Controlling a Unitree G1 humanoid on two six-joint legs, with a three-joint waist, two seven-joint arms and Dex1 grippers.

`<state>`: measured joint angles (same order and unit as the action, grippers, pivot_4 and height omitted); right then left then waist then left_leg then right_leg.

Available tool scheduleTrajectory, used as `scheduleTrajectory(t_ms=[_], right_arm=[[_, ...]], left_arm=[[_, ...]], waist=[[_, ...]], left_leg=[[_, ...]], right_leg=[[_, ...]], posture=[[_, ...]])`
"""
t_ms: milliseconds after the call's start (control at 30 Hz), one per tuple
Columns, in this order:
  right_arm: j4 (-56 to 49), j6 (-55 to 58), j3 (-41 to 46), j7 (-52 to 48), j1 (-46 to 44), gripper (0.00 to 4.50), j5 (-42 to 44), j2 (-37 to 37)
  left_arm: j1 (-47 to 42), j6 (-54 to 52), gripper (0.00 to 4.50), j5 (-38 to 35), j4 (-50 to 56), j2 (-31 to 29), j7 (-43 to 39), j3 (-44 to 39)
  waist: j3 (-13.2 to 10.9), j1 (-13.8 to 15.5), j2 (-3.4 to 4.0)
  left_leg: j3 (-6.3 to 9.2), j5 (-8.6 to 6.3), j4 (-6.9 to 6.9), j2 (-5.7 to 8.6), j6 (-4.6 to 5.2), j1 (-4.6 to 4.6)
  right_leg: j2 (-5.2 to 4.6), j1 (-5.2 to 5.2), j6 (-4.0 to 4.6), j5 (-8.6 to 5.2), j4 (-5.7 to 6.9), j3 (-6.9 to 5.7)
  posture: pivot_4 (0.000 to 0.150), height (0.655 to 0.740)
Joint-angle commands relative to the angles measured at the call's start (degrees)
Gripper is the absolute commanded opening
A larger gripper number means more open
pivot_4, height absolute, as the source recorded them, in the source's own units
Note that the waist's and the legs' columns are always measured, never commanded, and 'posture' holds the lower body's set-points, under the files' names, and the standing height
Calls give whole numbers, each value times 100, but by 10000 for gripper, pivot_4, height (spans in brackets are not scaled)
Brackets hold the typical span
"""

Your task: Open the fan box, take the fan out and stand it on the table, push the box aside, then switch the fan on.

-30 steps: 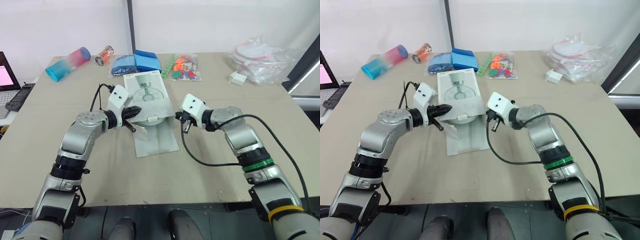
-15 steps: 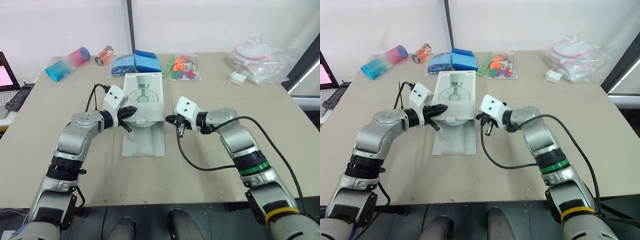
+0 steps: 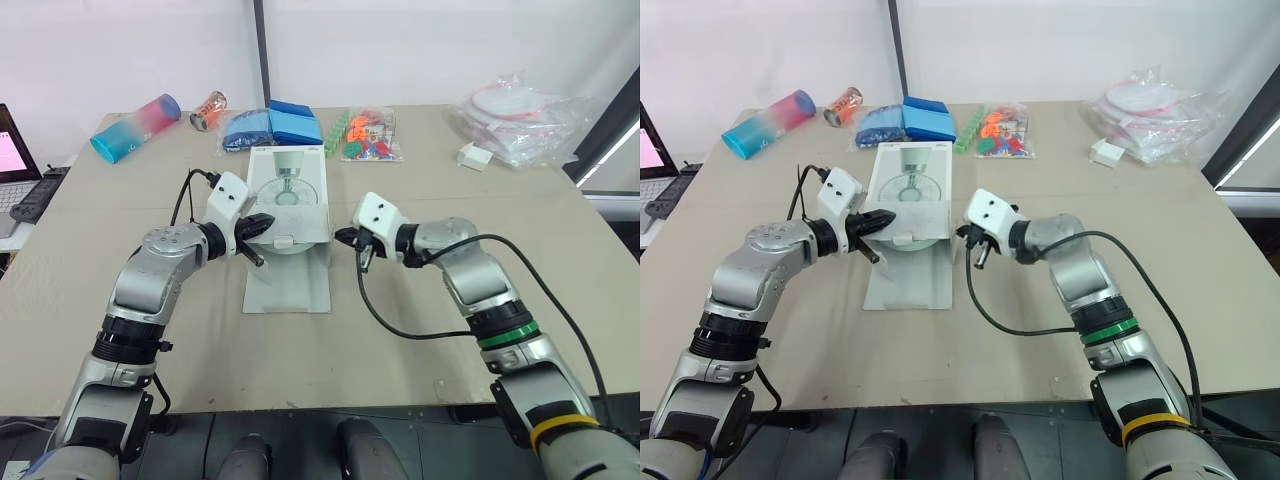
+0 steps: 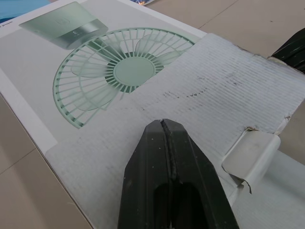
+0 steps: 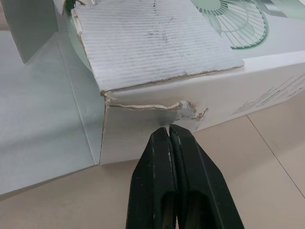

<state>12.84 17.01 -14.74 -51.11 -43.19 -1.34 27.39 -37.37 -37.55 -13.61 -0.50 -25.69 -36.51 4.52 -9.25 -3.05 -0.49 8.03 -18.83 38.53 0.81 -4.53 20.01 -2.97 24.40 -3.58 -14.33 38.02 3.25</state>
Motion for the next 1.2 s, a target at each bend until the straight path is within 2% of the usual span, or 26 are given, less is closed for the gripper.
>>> scheduleTrajectory(t_ms=[33, 433, 667, 767, 967, 1200], right_arm=[[-50, -141, 231, 13, -58, 367, 162, -26], [152, -296, 284, 28, -64, 367, 200, 11], [2037, -1361, 727, 470, -1223, 367, 120, 189], [2380, -1639, 873, 458, -1623, 367, 274, -12], [1593, -1238, 926, -134, -1595, 367, 935, -678], [859, -836, 414, -505, -908, 367, 813, -809]], left_arm=[[68, -24, 0, 52, -13, -12, 21, 16], [28, 15, 0, 55, -53, 22, 27, 13], [43, 18, 0, 34, -4, 13, 33, -28], [60, 23, 0, 26, 18, 3, 31, -49], [114, -9, 0, -8, 122, -29, 41, -123], [227, -60, 0, -66, 313, -25, 76, -191]], waist=[[0, 0, 0], [0, 0, 0], [-1, -3, 1], [0, -15, 1], [0, -50, 0], [1, -45, 1]], left_leg=[[0, 0, 0, 0, 0, 0], [0, 0, 0, 0, 0, 0], [-5, 1, 0, 3, 0, -1], [-10, 1, -5, 1, 0, -3], [-10, 1, -4, -1, 0, -6], [5, 1, -3, 10, 0, 0]], right_leg=[[0, 0, 0, 0, 0, 0], [-1, 0, 0, 0, 0, 0], [-4, 1, 0, 0, 1, 0], [-4, 4, 1, 0, 1, 0], [-4, 3, 1, 1, 4, -1], [-23, 3, 1, 1, 6, -30]], posture=[[1500, 7400], [1500, 7400], [1500, 7400], [1500, 7400], [1500, 7400], [1500, 7400]])
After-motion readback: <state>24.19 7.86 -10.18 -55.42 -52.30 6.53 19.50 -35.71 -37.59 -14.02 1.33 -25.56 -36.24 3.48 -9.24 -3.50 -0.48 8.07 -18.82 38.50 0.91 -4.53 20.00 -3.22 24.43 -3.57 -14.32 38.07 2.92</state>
